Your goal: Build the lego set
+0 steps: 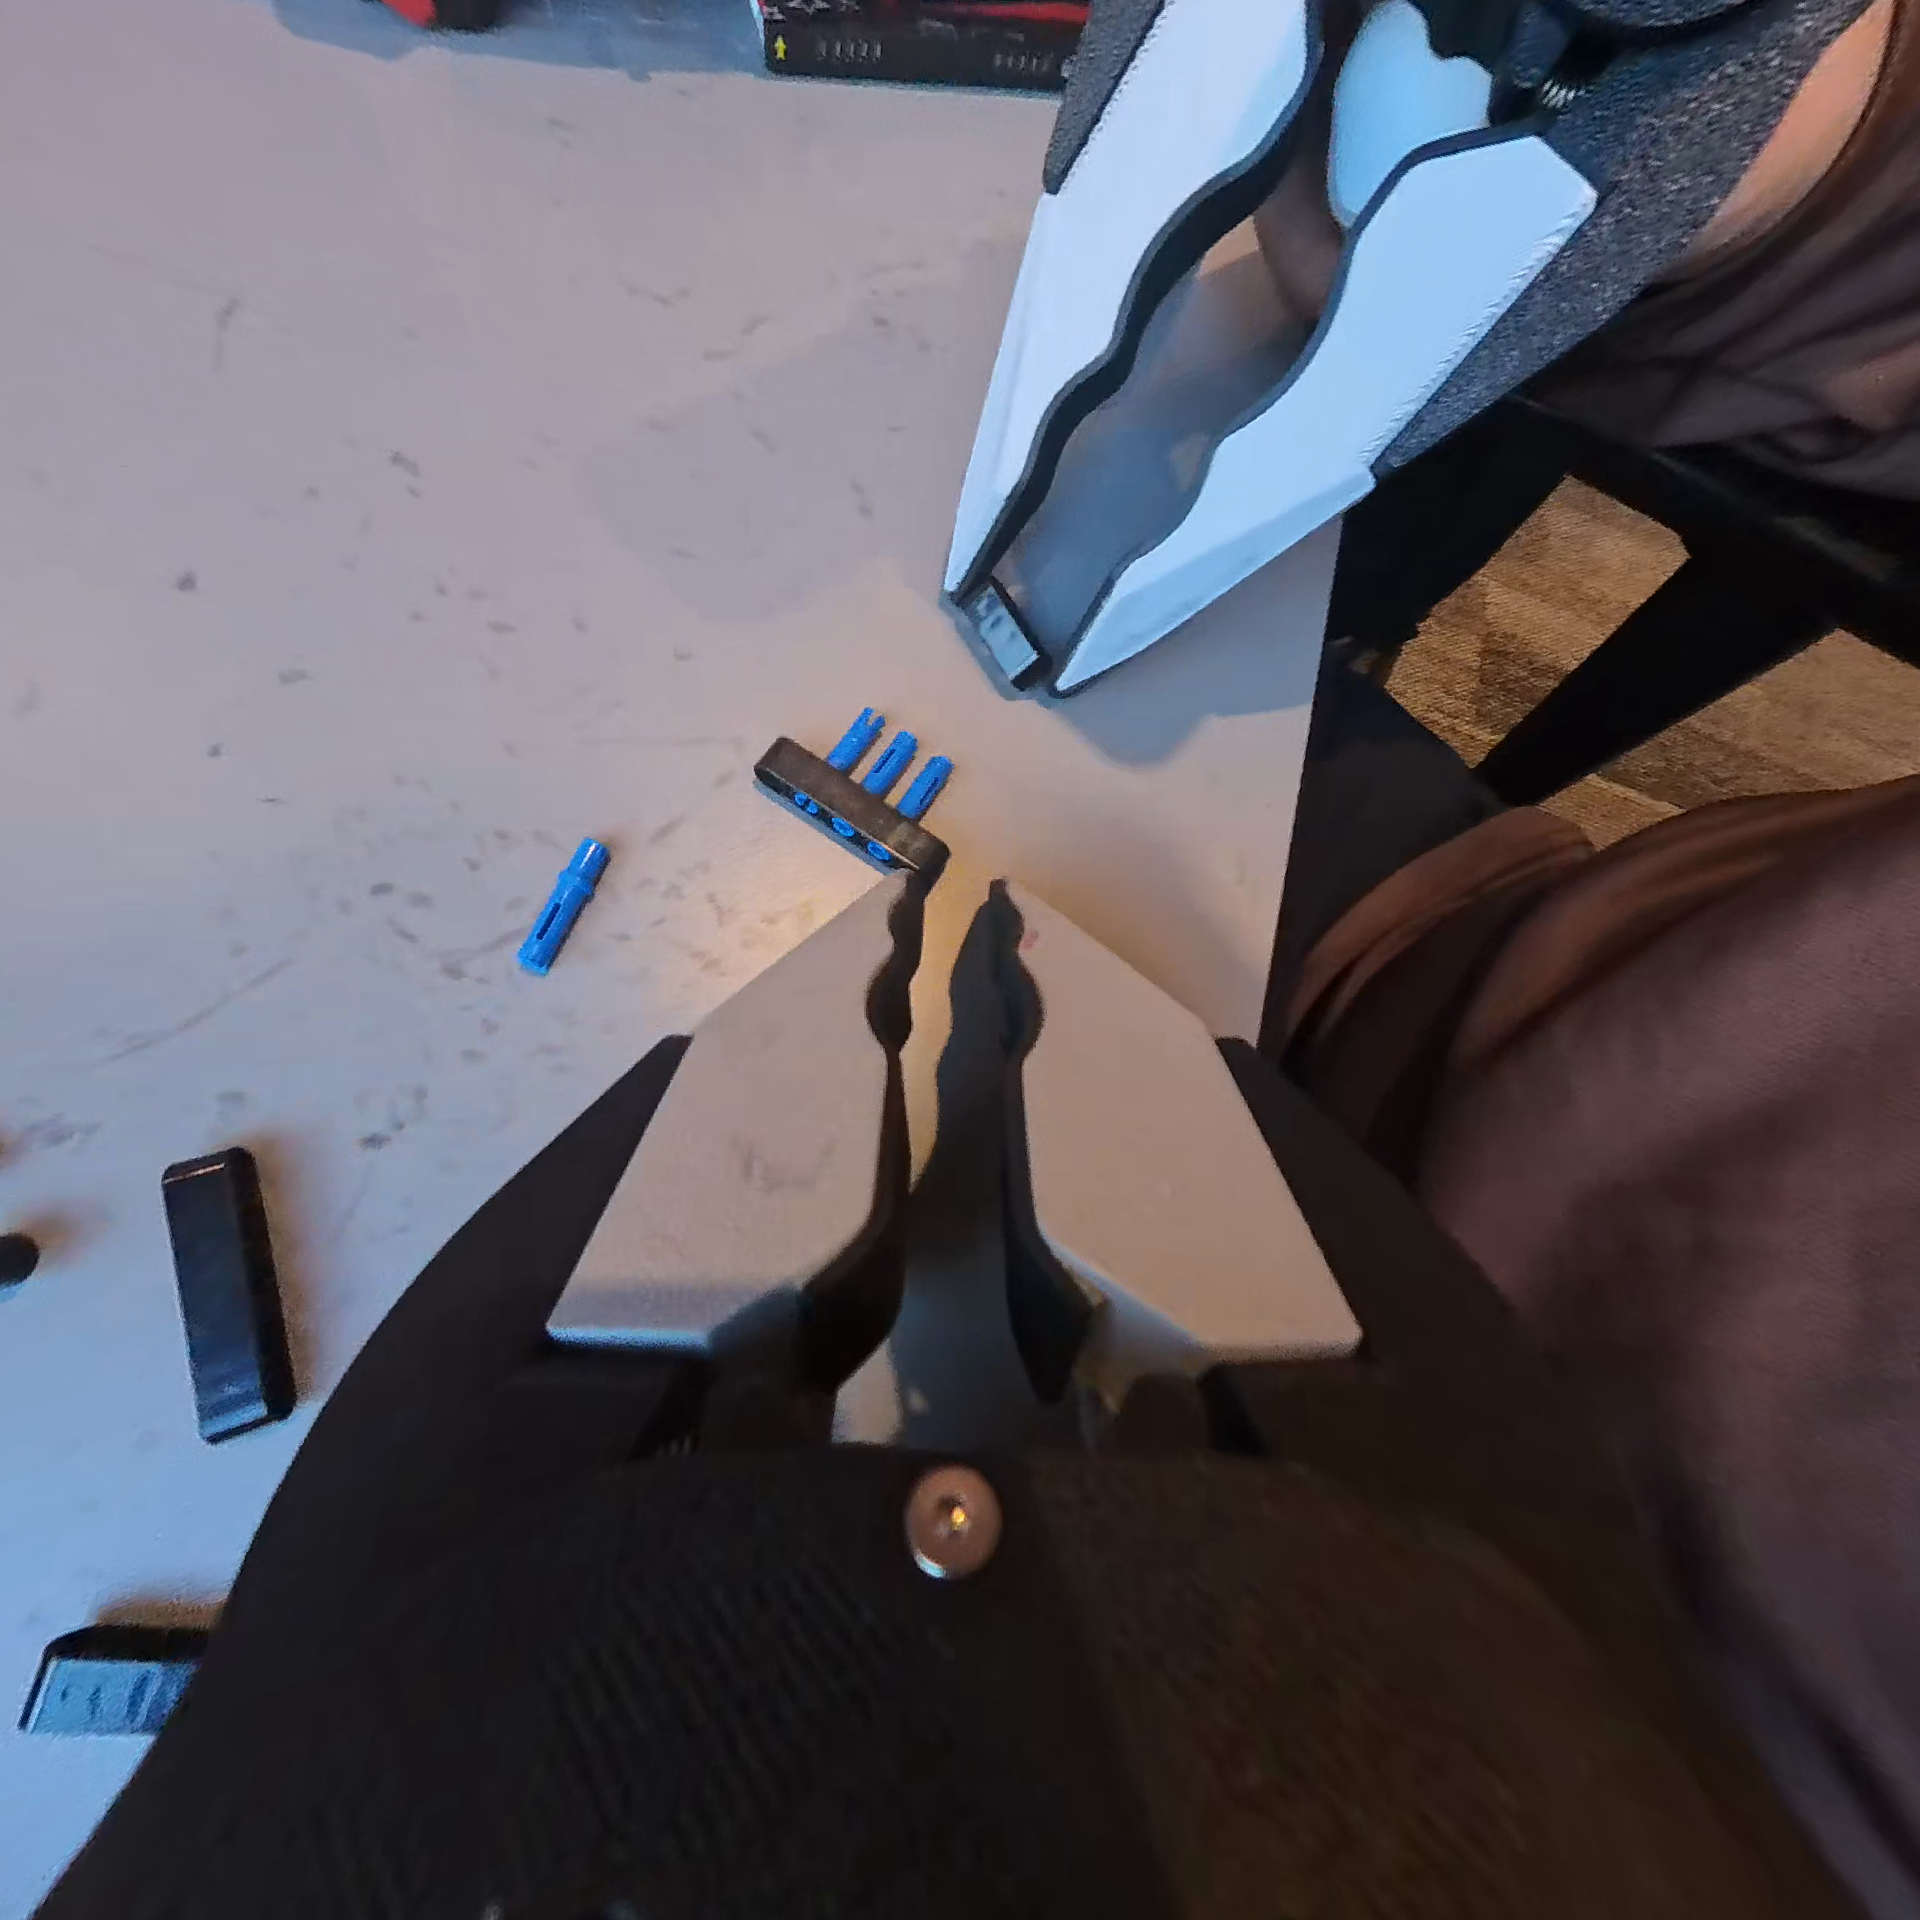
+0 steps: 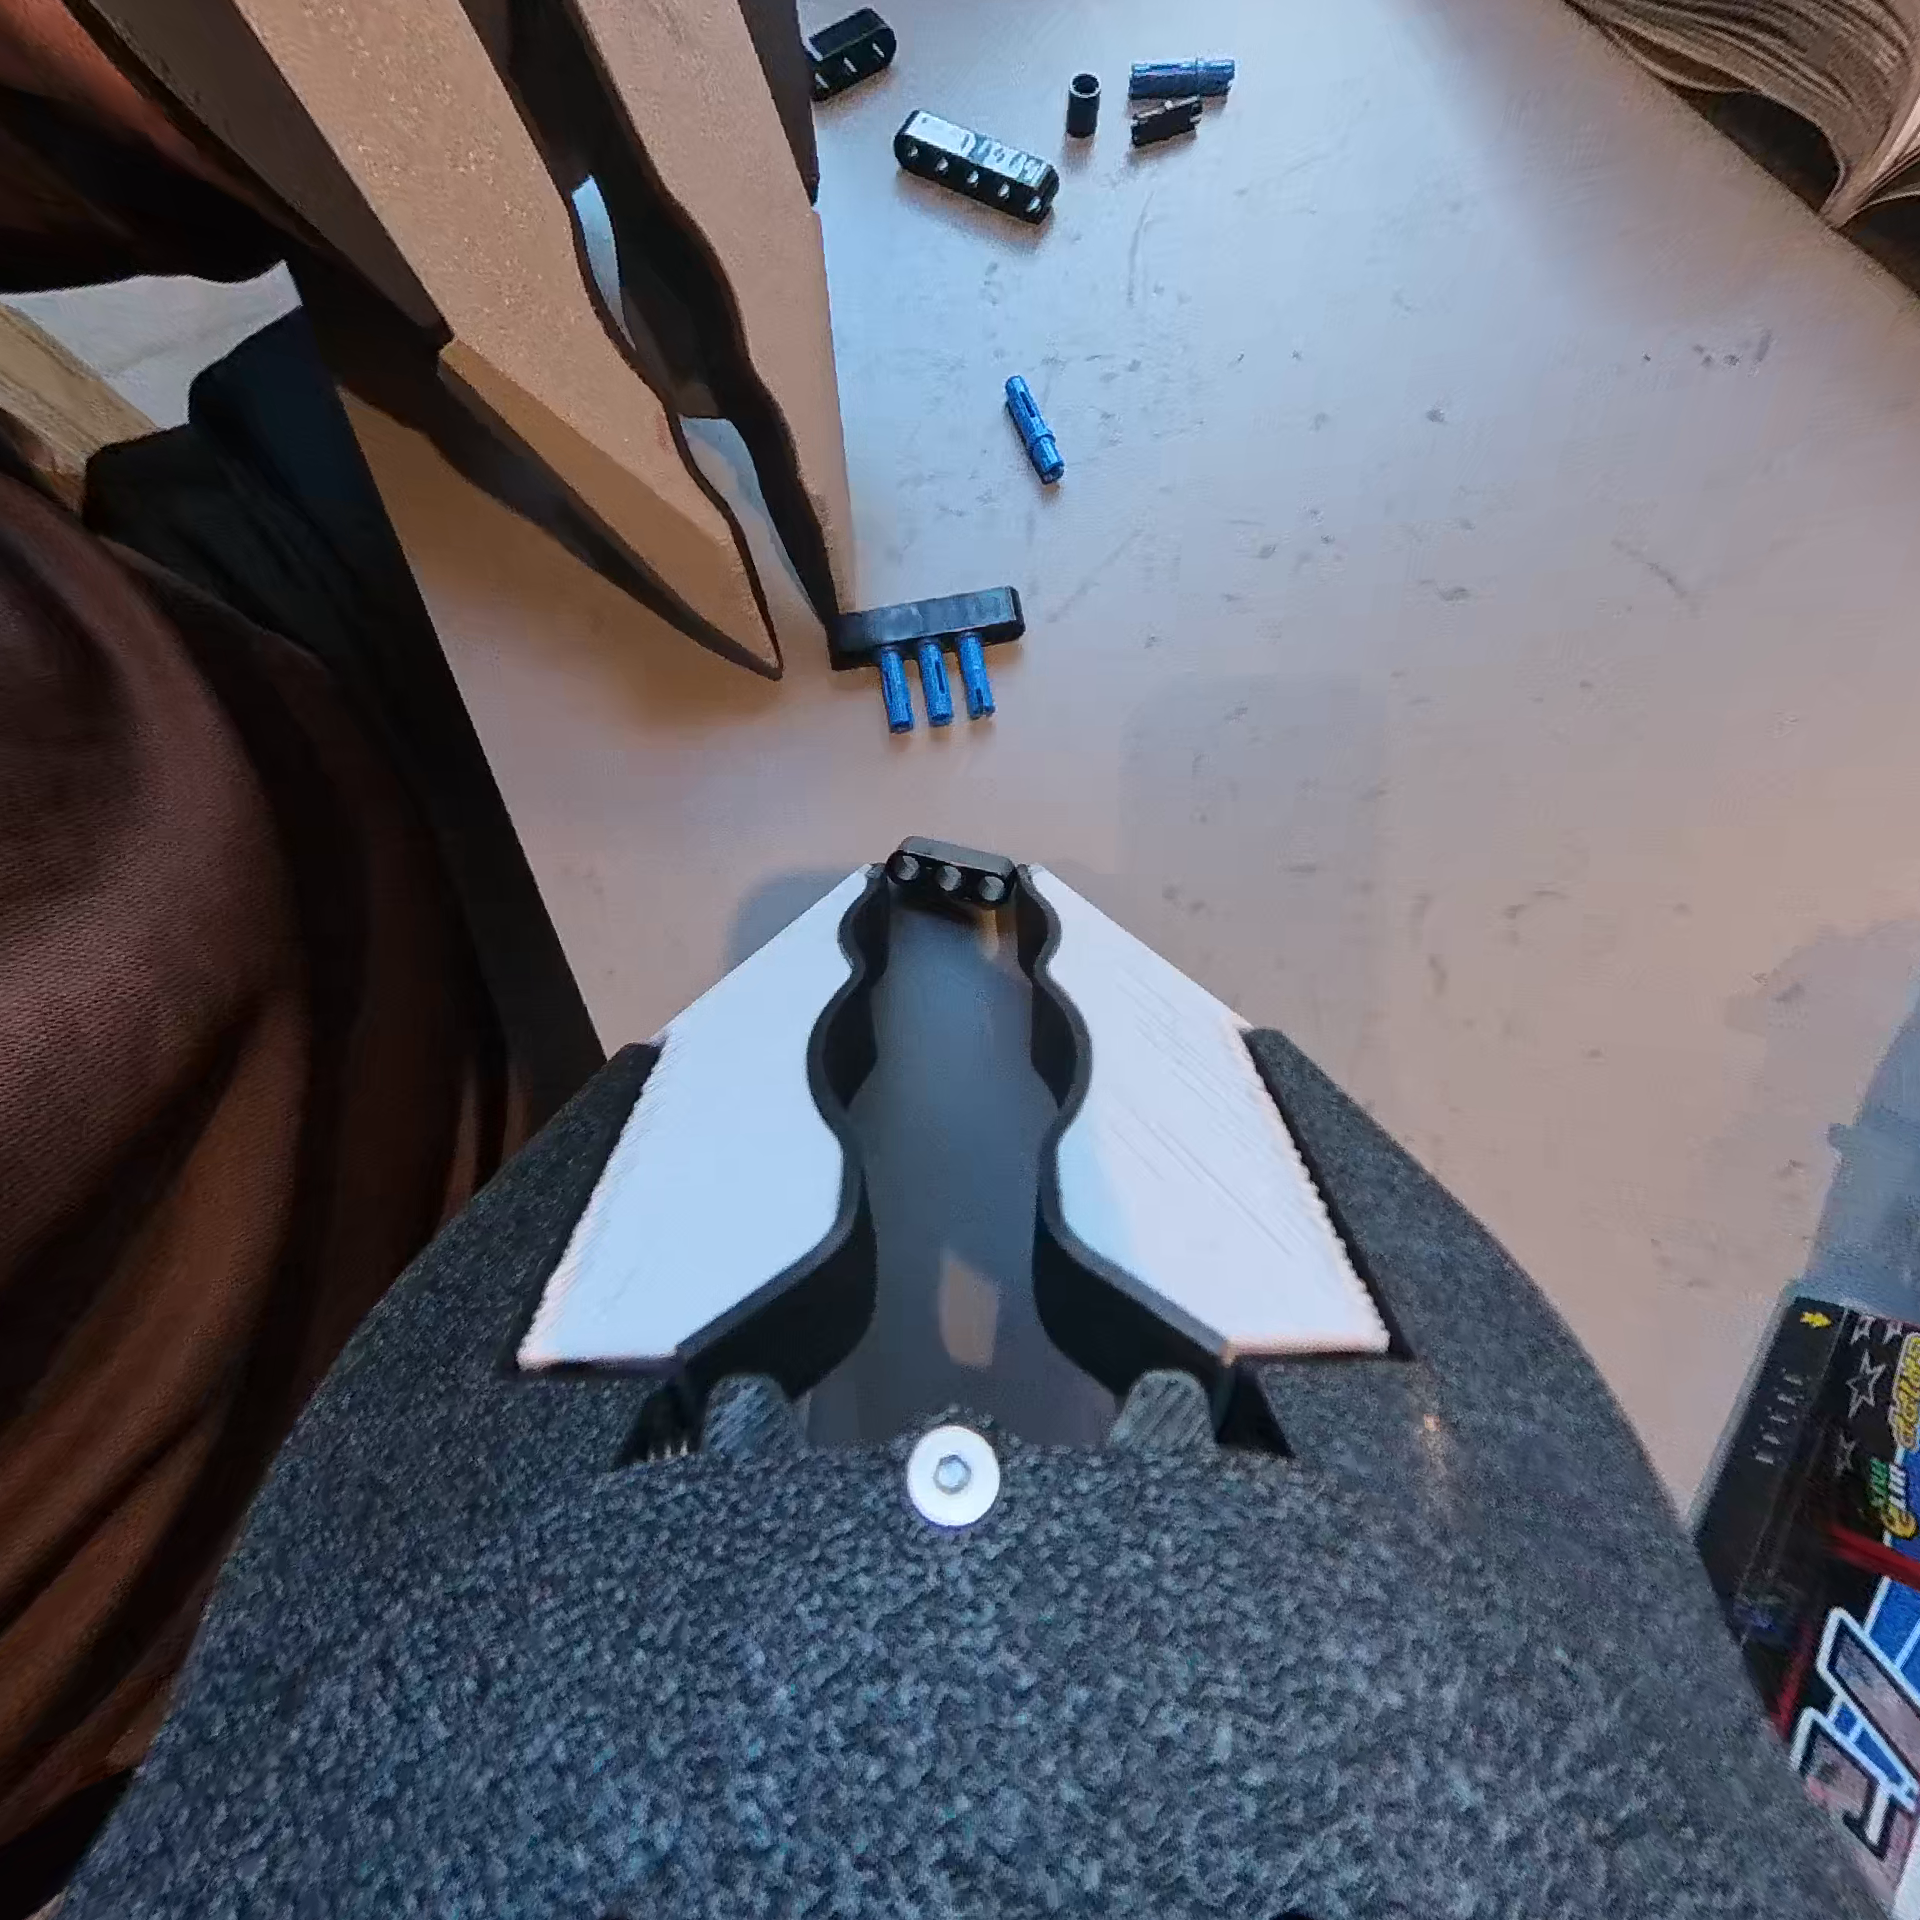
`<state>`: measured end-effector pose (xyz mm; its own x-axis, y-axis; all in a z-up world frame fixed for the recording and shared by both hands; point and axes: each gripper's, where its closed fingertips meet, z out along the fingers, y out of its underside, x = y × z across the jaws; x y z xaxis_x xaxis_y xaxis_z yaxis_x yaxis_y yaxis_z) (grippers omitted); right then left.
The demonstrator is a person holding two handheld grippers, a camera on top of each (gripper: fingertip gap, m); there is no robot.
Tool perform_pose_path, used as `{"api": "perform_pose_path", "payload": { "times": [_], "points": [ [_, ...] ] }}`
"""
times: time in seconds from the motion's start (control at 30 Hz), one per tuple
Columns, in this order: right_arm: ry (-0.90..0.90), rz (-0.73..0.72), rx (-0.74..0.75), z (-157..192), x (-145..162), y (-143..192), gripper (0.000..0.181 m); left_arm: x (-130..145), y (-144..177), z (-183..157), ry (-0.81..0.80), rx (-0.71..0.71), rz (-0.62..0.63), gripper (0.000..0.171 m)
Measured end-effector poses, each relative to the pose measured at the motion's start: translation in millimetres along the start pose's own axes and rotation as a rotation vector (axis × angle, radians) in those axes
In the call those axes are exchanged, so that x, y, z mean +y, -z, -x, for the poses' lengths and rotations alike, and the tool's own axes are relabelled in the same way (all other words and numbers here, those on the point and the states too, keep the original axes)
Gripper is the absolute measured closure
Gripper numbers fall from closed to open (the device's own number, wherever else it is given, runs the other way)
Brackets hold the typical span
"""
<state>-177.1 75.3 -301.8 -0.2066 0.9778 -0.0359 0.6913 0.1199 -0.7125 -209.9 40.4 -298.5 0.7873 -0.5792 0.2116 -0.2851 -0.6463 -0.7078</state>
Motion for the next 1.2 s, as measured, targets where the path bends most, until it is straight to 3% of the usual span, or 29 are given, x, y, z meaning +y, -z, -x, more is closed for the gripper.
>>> {"api": "perform_pose_path", "payload": {
  "times": [1.2],
  "points": [
    [0.067,-0.032,0.040,-12.6,-1.8,10.0,0.156,-4.0,14.0,-0.6,0.065,0.071,-0.092,0.167]
  ]
}}
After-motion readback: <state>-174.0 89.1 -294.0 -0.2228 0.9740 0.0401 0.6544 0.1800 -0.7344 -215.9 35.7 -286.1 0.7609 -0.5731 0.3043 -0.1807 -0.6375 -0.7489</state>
